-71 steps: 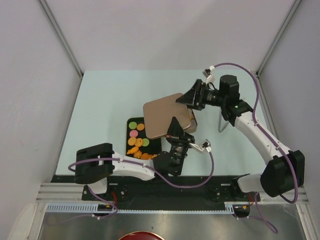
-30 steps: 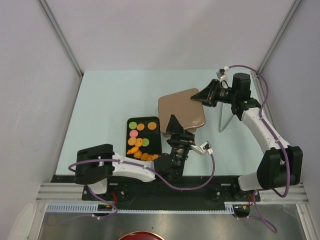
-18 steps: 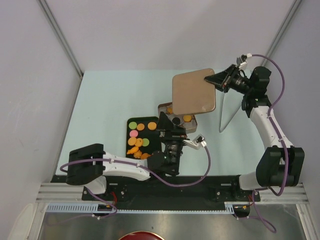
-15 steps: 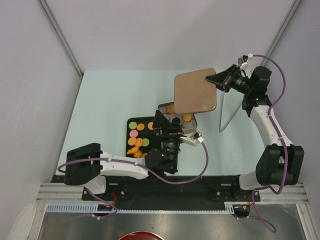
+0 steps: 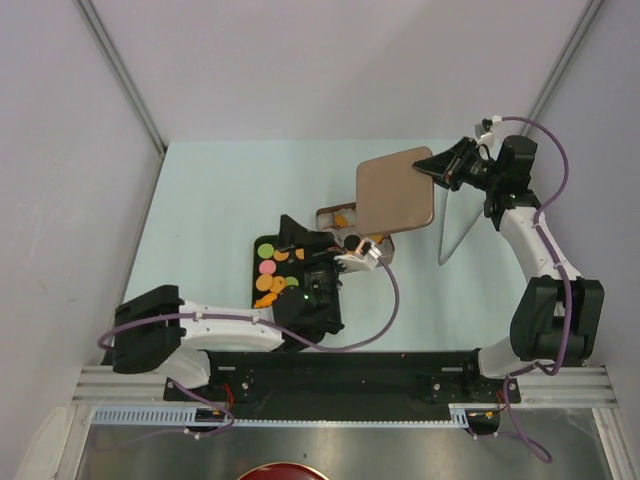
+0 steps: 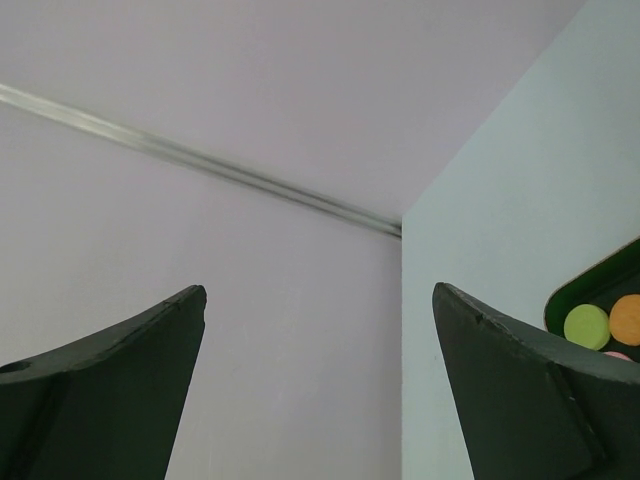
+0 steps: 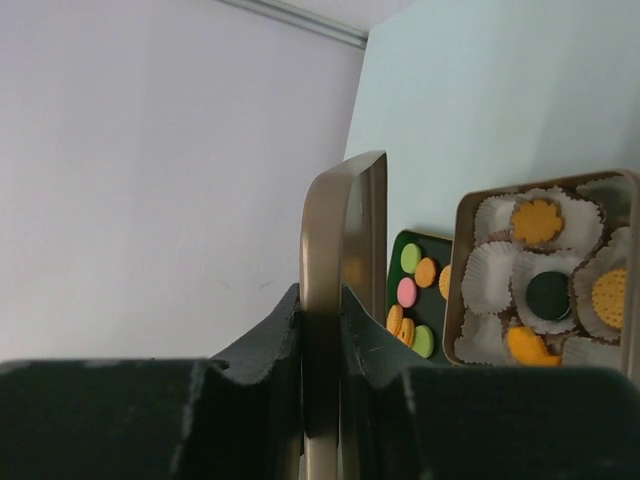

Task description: Pack the cookies

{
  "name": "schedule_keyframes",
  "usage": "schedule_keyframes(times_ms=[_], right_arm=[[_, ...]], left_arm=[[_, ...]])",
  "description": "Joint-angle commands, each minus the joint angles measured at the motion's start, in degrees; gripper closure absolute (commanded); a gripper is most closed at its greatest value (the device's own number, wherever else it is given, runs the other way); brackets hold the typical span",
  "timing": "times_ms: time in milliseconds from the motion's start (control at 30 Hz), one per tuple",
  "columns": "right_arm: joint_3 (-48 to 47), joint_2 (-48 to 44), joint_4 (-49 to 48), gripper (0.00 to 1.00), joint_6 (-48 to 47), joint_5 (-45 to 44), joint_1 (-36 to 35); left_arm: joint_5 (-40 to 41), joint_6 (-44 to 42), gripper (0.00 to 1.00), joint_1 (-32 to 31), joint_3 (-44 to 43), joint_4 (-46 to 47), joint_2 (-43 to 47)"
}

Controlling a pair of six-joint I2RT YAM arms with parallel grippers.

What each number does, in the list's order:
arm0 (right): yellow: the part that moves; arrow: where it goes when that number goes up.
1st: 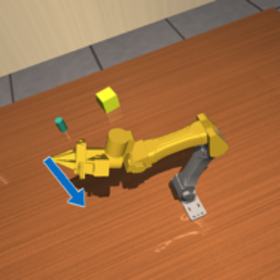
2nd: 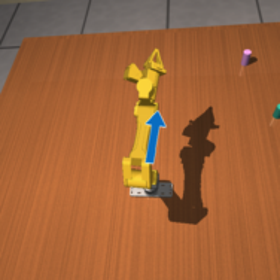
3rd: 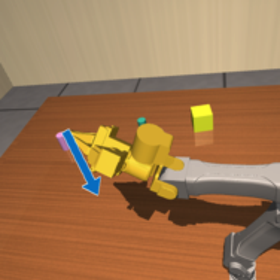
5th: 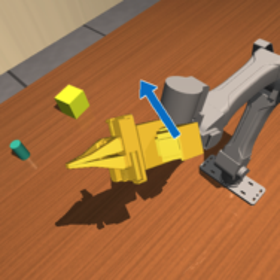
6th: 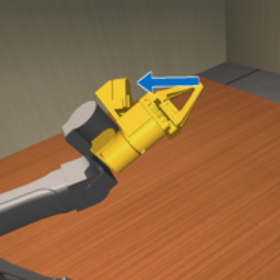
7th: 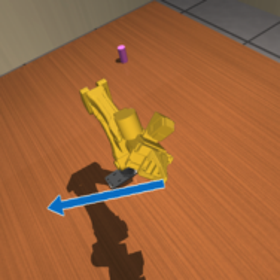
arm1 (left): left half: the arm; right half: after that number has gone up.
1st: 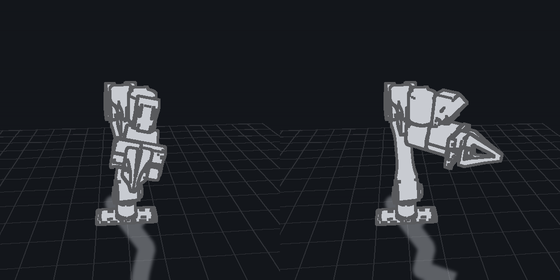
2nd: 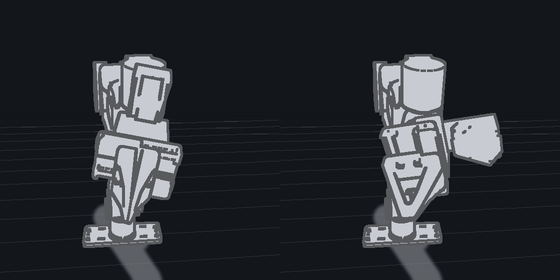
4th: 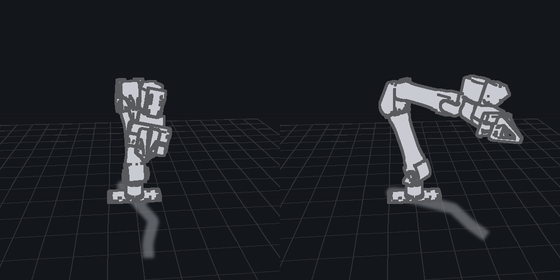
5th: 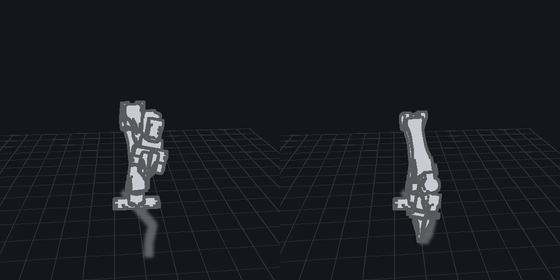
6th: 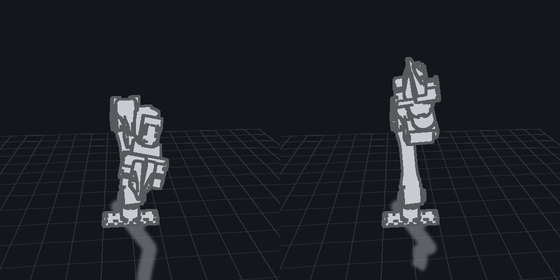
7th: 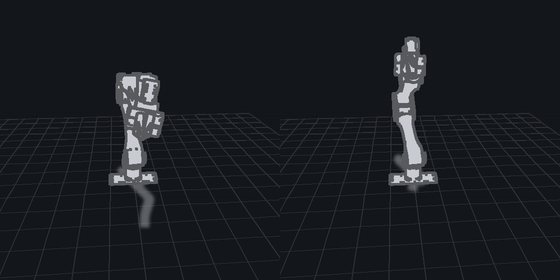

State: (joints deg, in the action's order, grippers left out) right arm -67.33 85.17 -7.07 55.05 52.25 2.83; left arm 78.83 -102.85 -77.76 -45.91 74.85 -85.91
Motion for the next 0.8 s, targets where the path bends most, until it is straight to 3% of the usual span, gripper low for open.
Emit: schedule_keyframes(times_ms=[0,67,200,333,400,533,633,767], right_arm=[[-2.2,0.0,-3.6,1.0,-0.6,0.3,1.0],[-2.2,1.3,-5.1,1.0,0.4,1.0,0.8],[-1.5,6.0,-18.7,1.0,8.1,5.7,-0.3],[-1.1,10.3,-30.3,1.0,16.3,6.6,-1.0],[-1.0,10.9,-34.2,1.0,18.9,5.9,-1.3],[-1.1,11.5,-37.0,1.0,20.2,5.2,-2.3],[-1.1,11.0,-37.0,1.0,19.8,5.5,-2.4],[-1.1,9.0,-31.8,1.0,16.2,5.5,-2.4]], left_arm=[[4.6,6.0,0.0,5.3,-2.0,24.1,7.8],[6.2,8.2,0.0,7.0,-2.9,24.0,9.9],[8.0,11.2,0.02,9.4,-4.4,24.2,12.2],[9.2,15.6,0.18,9.5,-6.7,24.2,14.1],[10.2,17.1,0.2,9.5,-8.1,24.2,14.1],[11.3,18.2,0.22,9.4,-15.8,24.2,12.4],[9.2,13.3,0.16,9.4,-24.7,23.8,7.8],[4.9,12.1,0.11,12.3,-37.8,6.5,-1.2]])
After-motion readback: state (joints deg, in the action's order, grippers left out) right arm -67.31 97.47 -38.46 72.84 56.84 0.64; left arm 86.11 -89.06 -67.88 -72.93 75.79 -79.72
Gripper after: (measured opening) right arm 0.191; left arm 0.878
